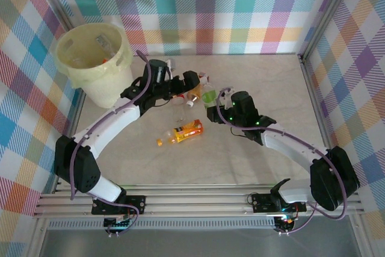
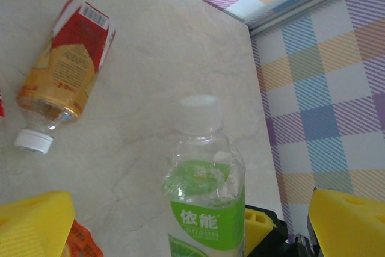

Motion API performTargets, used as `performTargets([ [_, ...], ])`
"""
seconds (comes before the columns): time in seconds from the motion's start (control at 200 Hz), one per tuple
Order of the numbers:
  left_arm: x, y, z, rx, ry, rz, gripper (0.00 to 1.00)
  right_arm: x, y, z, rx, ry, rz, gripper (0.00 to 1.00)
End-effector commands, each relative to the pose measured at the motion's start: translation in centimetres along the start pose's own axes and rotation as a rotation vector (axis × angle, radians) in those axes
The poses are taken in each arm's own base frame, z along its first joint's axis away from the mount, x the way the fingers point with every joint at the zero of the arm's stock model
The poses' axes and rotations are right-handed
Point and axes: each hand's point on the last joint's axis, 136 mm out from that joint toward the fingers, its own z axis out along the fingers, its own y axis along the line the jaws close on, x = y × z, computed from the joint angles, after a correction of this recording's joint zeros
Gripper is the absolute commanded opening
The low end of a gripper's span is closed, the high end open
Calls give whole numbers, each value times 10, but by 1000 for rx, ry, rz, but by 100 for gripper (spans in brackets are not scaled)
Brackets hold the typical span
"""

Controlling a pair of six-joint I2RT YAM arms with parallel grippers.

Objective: Put the plastic bottles in the bin

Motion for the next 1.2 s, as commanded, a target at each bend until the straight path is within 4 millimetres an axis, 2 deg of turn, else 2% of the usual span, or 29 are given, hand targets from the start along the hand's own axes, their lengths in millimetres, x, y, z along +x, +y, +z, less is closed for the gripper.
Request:
performTargets([
  [0.0, 12, -22, 9, 106, 1, 7, 100, -38, 38, -13, -152, -94, -16, 40],
  [0.095, 24, -24, 15, 113, 13, 15, 100, -44, 49, -16, -201, -102, -10, 41],
  [0.25, 37, -14, 22, 69, 26, -6, 100, -52, 61, -21, -261, -120, 2, 41],
  [0.39, 43, -28, 26, 150, 52, -5, 98, -52, 73, -23, -323, -123, -14, 41],
  [0.455, 46, -28, 28, 146, 64, 7, 93, -54, 78, -25, -347, -129, -20, 41],
  [0.61, 45, -28, 27, 134, 59, 33, 72, -52, 85, -27, -380, -118, -43, 43],
  [0.7, 43, -30, 26, 136, 53, 41, 64, -50, 82, -25, -365, -104, -40, 54],
  [0.88, 33, -20, 22, 65, -1, 56, 59, -42, 75, -23, -322, -60, -45, 82],
  [1.065, 18, -7, 7, -56, -58, 120, 56, -38, 77, -32, -324, -38, -94, 95],
  [1.085, 15, -5, 4, -75, -66, 134, 56, -38, 76, -34, -321, -39, -99, 100],
  [1.195, 1, 6, -15, -192, -92, 201, 57, -42, 66, -36, -255, -60, -102, 100],
])
